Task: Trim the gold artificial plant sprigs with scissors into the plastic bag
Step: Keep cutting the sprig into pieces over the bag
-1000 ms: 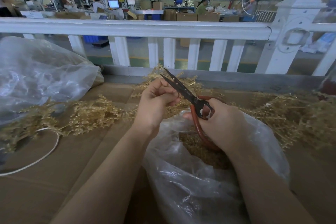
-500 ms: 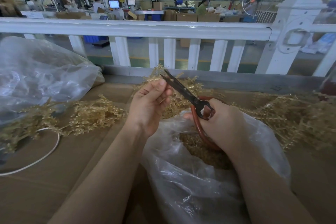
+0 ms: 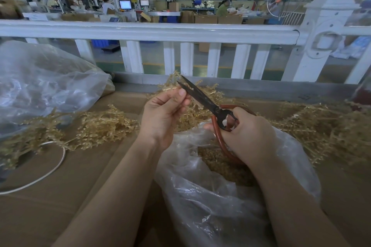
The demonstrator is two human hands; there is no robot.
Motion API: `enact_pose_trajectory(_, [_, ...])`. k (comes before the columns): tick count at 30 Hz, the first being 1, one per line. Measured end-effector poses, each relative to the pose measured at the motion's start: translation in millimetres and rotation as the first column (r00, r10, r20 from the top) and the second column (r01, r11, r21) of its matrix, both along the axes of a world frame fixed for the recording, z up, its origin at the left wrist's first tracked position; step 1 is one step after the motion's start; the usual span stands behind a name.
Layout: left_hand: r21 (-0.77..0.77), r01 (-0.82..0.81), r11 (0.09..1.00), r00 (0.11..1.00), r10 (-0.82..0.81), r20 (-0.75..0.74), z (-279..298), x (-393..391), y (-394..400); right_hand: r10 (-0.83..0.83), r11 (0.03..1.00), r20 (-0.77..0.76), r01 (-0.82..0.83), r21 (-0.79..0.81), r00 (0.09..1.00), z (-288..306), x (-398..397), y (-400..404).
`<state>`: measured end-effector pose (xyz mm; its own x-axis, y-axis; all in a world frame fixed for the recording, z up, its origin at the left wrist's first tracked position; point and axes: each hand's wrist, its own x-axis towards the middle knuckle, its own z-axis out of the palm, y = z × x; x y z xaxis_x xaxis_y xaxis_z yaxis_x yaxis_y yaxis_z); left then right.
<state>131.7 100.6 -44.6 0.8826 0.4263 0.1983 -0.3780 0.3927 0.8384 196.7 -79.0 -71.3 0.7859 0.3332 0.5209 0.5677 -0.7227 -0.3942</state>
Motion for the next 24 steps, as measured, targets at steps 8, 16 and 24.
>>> enact_pose_trajectory(8, [0.007,-0.016,1.000,1.000,0.016,0.002,-0.2,-0.3,-2.6,0.016,1.000,0.081,-0.018,0.020,0.997,0.7,-3.0,-0.8])
enact_pose_trajectory(16, [0.026,0.015,1.000,1.000,-0.015,0.013,1.1,-2.1,-2.9,0.007,1.000,0.066,-0.008,0.015,0.998,0.6,-3.0,-1.8])
enact_pose_trajectory(24, [0.043,0.039,0.998,0.999,-0.039,0.017,2.1,-2.2,-3.1,0.008,0.999,0.095,-0.011,0.031,0.995,1.1,-2.2,-2.4])
